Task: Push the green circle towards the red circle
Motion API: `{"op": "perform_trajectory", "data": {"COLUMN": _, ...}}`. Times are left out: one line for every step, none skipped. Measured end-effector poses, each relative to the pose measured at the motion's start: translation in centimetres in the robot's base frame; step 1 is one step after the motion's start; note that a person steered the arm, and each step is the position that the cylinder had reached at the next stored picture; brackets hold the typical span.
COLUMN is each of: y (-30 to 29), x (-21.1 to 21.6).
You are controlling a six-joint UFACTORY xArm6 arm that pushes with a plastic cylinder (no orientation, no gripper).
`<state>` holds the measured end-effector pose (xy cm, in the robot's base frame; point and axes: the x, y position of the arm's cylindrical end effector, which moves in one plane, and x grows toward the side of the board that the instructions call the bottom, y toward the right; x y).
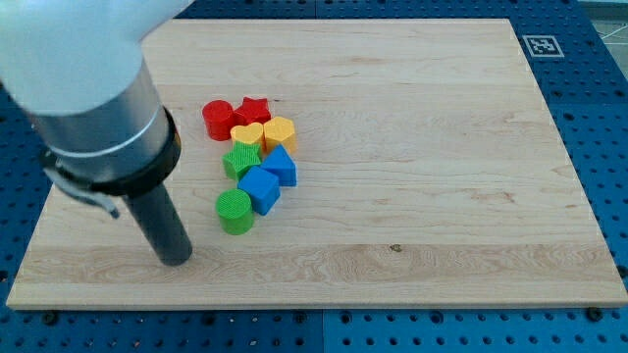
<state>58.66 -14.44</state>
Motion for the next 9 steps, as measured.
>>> {"op": "perform_trajectory", "data": {"y": 3.8, "x": 3.0}}
{"op": "perform_trajectory", "data": {"y": 7.3, "x": 2.6}}
{"op": "perform_trajectory", "data": {"y": 7.5, "x": 0.4}}
{"op": "perform_trajectory", "data": {"y": 7.4, "x": 0.6}}
{"op": "perform_trajectory", "data": {"y": 6.8, "x": -0.2}}
{"op": "perform_trajectory", "data": {"y": 5.8, "x": -2.2}}
{"op": "perform_trajectory", "data": {"y": 4.8, "x": -4.5}}
{"op": "perform_trajectory", "data": {"y": 3.6, "x": -6.7}}
{"op": "perform_trajectory", "data": {"y": 2.3, "x": -8.5}}
